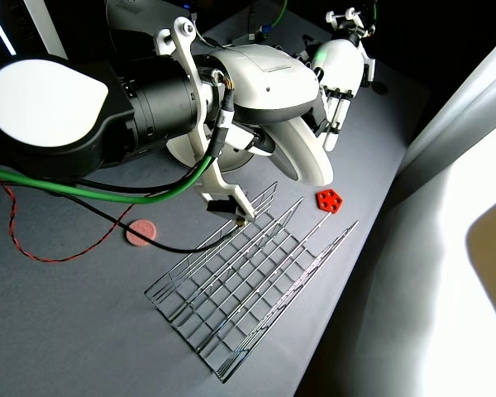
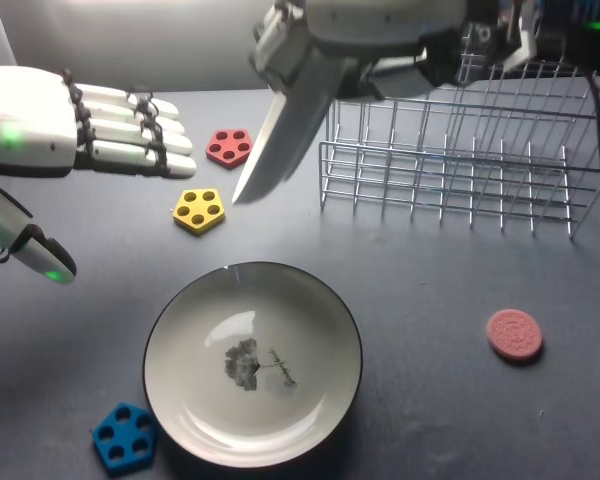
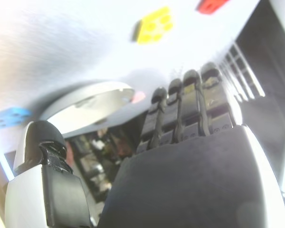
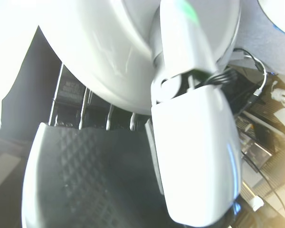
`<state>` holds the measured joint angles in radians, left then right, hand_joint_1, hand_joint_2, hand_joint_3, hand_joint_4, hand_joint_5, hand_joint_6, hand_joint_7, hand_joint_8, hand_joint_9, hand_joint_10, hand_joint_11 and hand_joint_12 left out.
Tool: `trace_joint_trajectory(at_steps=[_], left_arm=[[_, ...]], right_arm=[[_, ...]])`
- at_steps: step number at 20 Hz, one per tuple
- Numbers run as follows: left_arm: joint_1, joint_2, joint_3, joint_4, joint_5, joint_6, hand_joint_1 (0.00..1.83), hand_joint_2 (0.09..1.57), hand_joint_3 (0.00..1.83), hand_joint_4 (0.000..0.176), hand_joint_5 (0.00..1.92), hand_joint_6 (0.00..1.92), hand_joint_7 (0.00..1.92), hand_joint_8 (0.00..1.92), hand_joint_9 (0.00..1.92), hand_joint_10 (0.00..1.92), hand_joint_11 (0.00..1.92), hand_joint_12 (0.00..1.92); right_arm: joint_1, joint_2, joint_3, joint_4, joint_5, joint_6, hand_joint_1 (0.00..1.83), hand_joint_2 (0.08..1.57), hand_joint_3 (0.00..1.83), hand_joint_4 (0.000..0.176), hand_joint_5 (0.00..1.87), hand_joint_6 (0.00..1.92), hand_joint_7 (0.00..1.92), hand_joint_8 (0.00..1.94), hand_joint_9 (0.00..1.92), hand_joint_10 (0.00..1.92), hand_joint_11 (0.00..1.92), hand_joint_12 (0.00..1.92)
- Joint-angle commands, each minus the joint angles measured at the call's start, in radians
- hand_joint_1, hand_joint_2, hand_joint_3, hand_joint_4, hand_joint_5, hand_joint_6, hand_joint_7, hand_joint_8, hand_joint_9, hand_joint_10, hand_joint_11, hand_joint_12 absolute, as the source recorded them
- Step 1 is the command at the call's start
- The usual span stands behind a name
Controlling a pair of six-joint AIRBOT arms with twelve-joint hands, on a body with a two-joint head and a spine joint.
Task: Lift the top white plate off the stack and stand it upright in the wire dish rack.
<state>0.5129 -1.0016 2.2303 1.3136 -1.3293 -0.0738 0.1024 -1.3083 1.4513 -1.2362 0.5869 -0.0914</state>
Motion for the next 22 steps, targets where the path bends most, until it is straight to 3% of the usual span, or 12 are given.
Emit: trace_joint_trajectory(at_steps=[1, 10, 11, 14, 18, 22], left_arm=[[-0.025, 0.012, 0.003, -0.096, -0.041, 0.001, 0.49, 0.94, 0.00, 0.000, 0.02, 0.01, 0.03, 0.01, 0.02, 0.01, 0.05, 0.03], [-0.025, 0.016, 0.003, -0.102, -0.038, 0.001, 0.39, 0.96, 0.00, 0.000, 0.00, 0.00, 0.00, 0.00, 0.00, 0.00, 0.03, 0.03], [-0.025, 0.016, 0.003, -0.101, -0.037, 0.001, 0.49, 0.94, 0.00, 0.000, 0.03, 0.01, 0.02, 0.01, 0.02, 0.01, 0.04, 0.04], [-0.025, 0.016, 0.003, -0.094, -0.038, 0.001, 0.46, 0.96, 0.00, 0.000, 0.00, 0.00, 0.00, 0.00, 0.00, 0.00, 0.02, 0.03], [-0.025, 0.016, 0.003, -0.086, -0.041, 0.001, 0.40, 0.96, 0.00, 0.000, 0.01, 0.00, 0.02, 0.01, 0.01, 0.00, 0.03, 0.05], [-0.025, 0.016, 0.002, -0.086, -0.045, 0.002, 0.42, 0.96, 0.00, 0.000, 0.00, 0.00, 0.00, 0.00, 0.00, 0.00, 0.03, 0.05]], right_arm=[[0.028, 0.006, 0.006, 0.061, 0.063, -0.002, 1.48, 1.16, 0.00, 0.000, 0.77, 1.29, 0.78, 0.99, 0.85, 1.05, 0.80, 1.55], [0.123, 0.008, 0.038, 0.016, 0.043, 0.047, 1.48, 1.16, 0.00, 0.000, 0.73, 1.30, 0.77, 1.03, 0.85, 1.07, 0.80, 1.56], [0.134, 0.010, 0.040, 0.014, 0.027, 0.052, 1.48, 1.17, 0.00, 0.000, 0.73, 1.31, 0.77, 1.02, 0.85, 1.07, 0.80, 1.56], [0.148, 0.011, 0.054, 0.014, -0.045, 0.083, 1.48, 1.15, 0.00, 0.000, 0.77, 1.26, 0.79, 0.99, 0.87, 1.03, 0.82, 1.53], [0.148, 0.011, 0.075, 0.007, -0.177, 0.205, 1.48, 1.15, 0.00, 0.000, 0.77, 1.26, 0.82, 0.96, 0.87, 1.03, 0.83, 1.53], [0.171, 0.013, 0.078, 0.007, -0.216, 0.237, 1.48, 1.16, 0.00, 0.000, 0.76, 1.28, 0.79, 1.00, 0.85, 1.06, 0.82, 1.53]])
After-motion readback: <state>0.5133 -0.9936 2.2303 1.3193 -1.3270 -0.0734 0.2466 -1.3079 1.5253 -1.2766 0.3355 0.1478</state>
